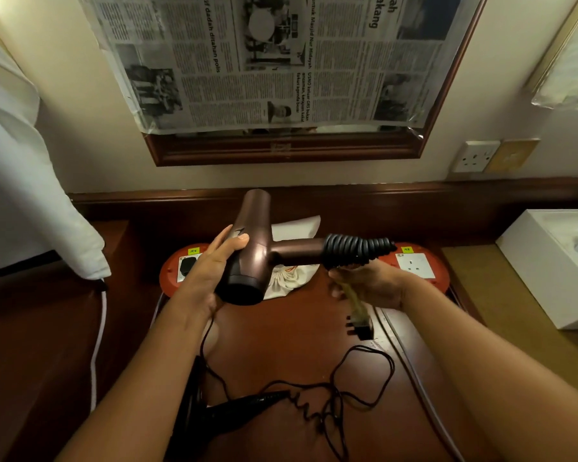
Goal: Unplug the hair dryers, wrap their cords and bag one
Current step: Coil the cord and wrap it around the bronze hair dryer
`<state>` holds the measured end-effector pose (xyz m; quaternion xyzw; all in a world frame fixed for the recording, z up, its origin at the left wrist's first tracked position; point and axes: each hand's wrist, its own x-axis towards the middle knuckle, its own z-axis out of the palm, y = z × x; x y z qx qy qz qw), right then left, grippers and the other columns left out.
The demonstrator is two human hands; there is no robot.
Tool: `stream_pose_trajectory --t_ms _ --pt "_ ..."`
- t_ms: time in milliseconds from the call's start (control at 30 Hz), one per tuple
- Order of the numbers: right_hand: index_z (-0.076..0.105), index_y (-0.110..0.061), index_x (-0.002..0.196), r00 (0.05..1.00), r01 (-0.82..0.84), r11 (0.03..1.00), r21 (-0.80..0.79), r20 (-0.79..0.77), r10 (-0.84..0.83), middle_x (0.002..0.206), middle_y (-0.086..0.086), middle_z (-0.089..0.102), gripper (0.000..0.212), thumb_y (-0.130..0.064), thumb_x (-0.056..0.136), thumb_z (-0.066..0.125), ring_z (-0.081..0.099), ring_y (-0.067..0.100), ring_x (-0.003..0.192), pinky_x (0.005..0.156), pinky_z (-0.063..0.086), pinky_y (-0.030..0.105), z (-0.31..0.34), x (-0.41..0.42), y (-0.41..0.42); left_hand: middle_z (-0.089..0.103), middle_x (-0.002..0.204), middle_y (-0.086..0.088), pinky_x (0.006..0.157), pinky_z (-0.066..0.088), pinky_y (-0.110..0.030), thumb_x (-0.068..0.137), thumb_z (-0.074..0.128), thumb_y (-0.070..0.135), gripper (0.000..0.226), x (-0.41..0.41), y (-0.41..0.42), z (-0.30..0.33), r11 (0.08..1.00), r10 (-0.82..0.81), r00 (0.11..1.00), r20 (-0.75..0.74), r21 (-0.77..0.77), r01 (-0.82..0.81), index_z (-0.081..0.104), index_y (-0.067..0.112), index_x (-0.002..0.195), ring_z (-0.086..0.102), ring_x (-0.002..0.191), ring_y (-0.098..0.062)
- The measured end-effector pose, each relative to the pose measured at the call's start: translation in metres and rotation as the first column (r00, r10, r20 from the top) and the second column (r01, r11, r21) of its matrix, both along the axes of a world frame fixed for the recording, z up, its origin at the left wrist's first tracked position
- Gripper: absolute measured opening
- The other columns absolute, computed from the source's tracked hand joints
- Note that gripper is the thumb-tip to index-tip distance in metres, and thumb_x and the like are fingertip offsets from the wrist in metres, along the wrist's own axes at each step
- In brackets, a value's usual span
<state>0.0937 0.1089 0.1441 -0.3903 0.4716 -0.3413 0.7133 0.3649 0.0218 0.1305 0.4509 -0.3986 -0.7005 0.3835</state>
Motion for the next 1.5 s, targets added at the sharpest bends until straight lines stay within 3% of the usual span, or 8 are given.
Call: stream_pose_trajectory --t_ms 167,333,533,800,933,1033,1267,1500 --pt "0.060 -0.017 0.079 0.803 -0.274 0.961 0.049 -0.537 0.256 0.079 0.007 0.058 0.021 0.003 0.083 0.055 0.058 0.015 0.072 0.073 0.051 0.022 0.021 -0.020 -0.023 0.063 0.126 -0.012 0.081 0.052 -0.038 0.058 0.081 0.042 0.087 0.004 -0.006 0.006 0.989 -0.130 0.991 0.017 -0.075 0.130 0.048 0.030 0.138 0.066 0.102 -0.030" --pt "0.058 0.013 0.104 0.664 -0.435 0.884 0.172 -0.602 0.444 0.092 0.023 0.056 0.024 0.002 0.083 0.054 0.055 0.029 0.078 0.069 0.049 0.033 0.031 -0.019 -0.042 0.063 0.126 -0.010 0.067 0.057 -0.030 0.057 0.079 0.037 0.090 0.003 0.000 0.003 0.990 -0.132 0.991 -0.024 -0.061 0.130 0.045 0.030 0.140 0.069 0.094 -0.025" --pt "0.072 -0.008 0.101 0.501 -0.533 0.825 0.189 -0.715 0.488 0.102 0.022 0.069 0.021 0.000 0.082 0.064 0.070 0.030 0.085 0.075 0.058 0.035 0.028 -0.021 -0.052 0.062 0.124 -0.004 0.068 0.056 -0.029 0.065 0.077 0.032 0.073 -0.004 0.008 -0.007 0.988 -0.126 0.992 0.004 -0.094 0.126 0.049 0.041 0.132 0.069 0.094 -0.021" --pt "0.070 -0.016 0.111 0.810 -0.294 0.929 0.225 -0.457 0.368 0.097 0.017 0.069 0.031 -0.006 0.095 0.045 0.064 0.023 0.072 0.053 0.054 0.026 0.002 -0.023 -0.039 0.064 0.125 0.000 0.079 0.054 -0.035 0.058 0.083 0.041 0.074 -0.013 0.019 -0.032 0.980 -0.108 0.994 0.023 -0.164 0.110 0.054 0.048 0.125 0.065 0.106 -0.025" --pt "0.065 -0.019 0.118 0.886 -0.125 0.977 0.173 -0.424 0.188 0.104 0.010 0.064 0.028 -0.025 0.097 0.048 0.065 0.018 0.079 0.060 0.054 0.024 -0.007 -0.022 -0.030 0.065 0.119 0.006 0.082 0.054 -0.033 0.056 0.081 0.039 0.070 -0.018 0.022 -0.042 0.980 -0.096 0.994 0.055 -0.167 0.104 0.053 0.052 0.118 0.066 0.105 -0.020" --pt "0.061 -0.014 0.122 0.842 -0.283 0.941 0.184 -0.423 0.336 0.104 0.010 0.066 0.041 -0.041 0.091 0.056 0.065 0.019 0.087 0.077 0.053 0.032 -0.012 -0.021 -0.026 0.059 0.127 0.003 0.088 0.053 -0.038 0.059 0.078 0.039 0.071 -0.018 0.024 -0.054 0.980 -0.106 0.991 0.081 -0.160 0.118 0.049 0.053 0.122 0.064 0.110 -0.023" --pt "0.055 -0.023 0.123 0.728 -0.297 0.941 0.165 -0.599 0.335 0.114 0.015 0.058 0.037 -0.014 0.088 0.062 0.066 0.028 0.091 0.085 0.054 0.041 -0.045 -0.011 -0.015 0.052 0.130 0.009 0.096 0.049 -0.031 0.064 0.078 0.035 0.098 -0.032 0.035 -0.085 0.968 -0.132 0.956 0.262 -0.171 0.181 0.026 0.040 0.148 0.059 0.113 -0.012" --pt "0.060 -0.020 0.118 0.570 -0.289 0.957 0.029 -0.798 0.197 0.103 0.001 0.063 0.051 -0.051 0.079 0.069 0.063 0.015 0.086 0.081 0.054 0.034 -0.091 -0.009 0.008 0.046 0.140 -0.001 0.087 0.045 -0.013 0.085 0.071 0.016 0.081 -0.051 0.049 -0.122 0.975 -0.096 0.929 0.357 -0.155 0.161 0.025 0.031 0.150 0.055 0.115 -0.010"
